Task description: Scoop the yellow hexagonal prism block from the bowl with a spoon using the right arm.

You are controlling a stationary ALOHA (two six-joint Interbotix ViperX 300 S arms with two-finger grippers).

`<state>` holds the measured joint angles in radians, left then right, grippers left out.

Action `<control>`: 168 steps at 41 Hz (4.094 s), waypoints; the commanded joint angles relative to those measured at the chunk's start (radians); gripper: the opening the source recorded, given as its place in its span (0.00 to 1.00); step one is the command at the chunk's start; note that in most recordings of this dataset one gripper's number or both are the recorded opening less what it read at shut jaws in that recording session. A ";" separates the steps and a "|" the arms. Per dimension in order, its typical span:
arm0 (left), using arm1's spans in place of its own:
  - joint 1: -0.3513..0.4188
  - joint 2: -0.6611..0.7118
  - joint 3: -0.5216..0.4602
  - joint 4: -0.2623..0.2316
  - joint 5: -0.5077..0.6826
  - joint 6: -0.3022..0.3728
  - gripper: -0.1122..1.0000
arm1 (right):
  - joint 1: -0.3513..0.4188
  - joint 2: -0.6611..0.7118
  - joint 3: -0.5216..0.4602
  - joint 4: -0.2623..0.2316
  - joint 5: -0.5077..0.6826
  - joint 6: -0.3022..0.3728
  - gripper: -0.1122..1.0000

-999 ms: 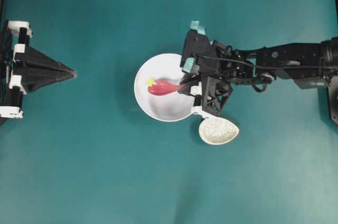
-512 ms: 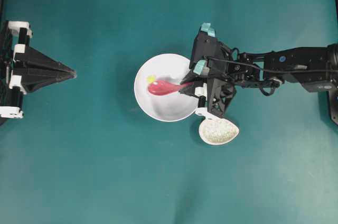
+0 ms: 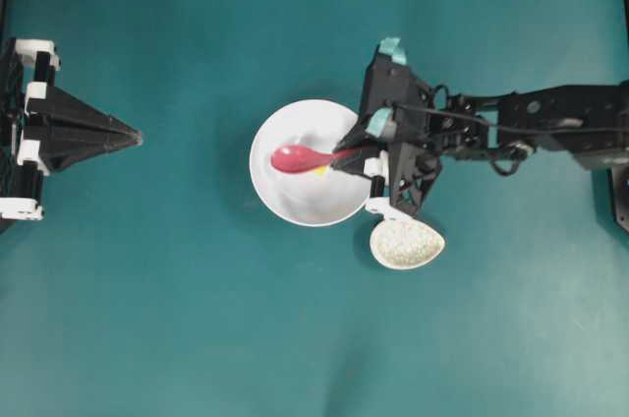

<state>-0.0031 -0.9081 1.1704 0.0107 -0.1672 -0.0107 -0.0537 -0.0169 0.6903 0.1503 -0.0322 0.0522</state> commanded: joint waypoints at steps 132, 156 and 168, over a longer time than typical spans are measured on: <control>0.000 0.008 -0.014 0.003 -0.008 0.000 0.09 | -0.029 0.037 -0.190 -0.035 0.325 0.029 0.32; -0.002 0.014 -0.012 0.003 -0.011 0.000 0.09 | -0.032 -0.124 -0.239 -0.029 0.718 0.081 0.32; 0.000 0.029 -0.012 0.003 -0.029 0.000 0.09 | -0.038 -0.046 -0.356 -0.028 0.956 0.115 0.32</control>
<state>-0.0031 -0.8866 1.1720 0.0107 -0.1810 -0.0107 -0.0905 -0.0706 0.3896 0.1197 0.8790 0.1672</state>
